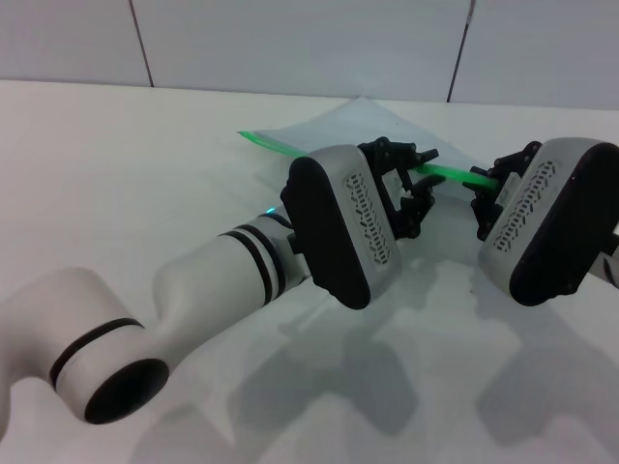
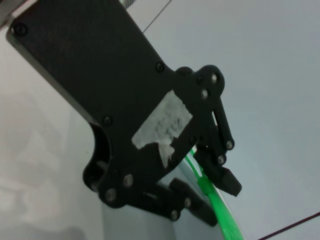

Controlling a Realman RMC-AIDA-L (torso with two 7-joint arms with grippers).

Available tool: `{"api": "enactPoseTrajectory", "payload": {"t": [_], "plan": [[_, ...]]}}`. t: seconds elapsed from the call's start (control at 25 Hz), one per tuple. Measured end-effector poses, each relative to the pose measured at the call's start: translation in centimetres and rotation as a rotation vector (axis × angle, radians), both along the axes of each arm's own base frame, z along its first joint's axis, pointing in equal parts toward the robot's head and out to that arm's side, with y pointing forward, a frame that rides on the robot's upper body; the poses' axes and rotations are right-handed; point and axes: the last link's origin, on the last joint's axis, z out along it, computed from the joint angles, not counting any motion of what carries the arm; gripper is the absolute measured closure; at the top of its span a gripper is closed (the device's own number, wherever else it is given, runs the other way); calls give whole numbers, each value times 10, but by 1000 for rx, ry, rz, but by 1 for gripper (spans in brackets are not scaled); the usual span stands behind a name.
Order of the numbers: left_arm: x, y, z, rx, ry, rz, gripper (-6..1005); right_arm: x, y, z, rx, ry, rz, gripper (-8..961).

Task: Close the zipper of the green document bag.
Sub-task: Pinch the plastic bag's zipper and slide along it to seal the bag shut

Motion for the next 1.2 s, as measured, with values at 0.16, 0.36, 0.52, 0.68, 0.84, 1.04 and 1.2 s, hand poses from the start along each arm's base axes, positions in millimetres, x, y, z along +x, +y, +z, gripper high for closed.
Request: {"api": "enactPoseTrajectory", "payload": {"t": [0.16,0.36,0.52,0.68,0.84,1.04,1.2], "plan": [[0,0,2,8,-13,3,789,-1,0,0,1,1,2,899],[-1,0,4,17,-26,5,854,-1,-1,2,6,5,2,901],[0,1,4,19,-37,9,870,-1,-1,3,9,6,3,902],[0,1,5,19,-40,9,887,-1,-1,3,9,5,3,902],[-1,1,4,18,-37,12,911,0,-1,3,9,3,1,902],[-1,1,4,16,-38,18,913,1,0,3,10,2,-3,903],[-2,2,4,17,-38,22,912,3,0,5,14,2,-8,903]]}}
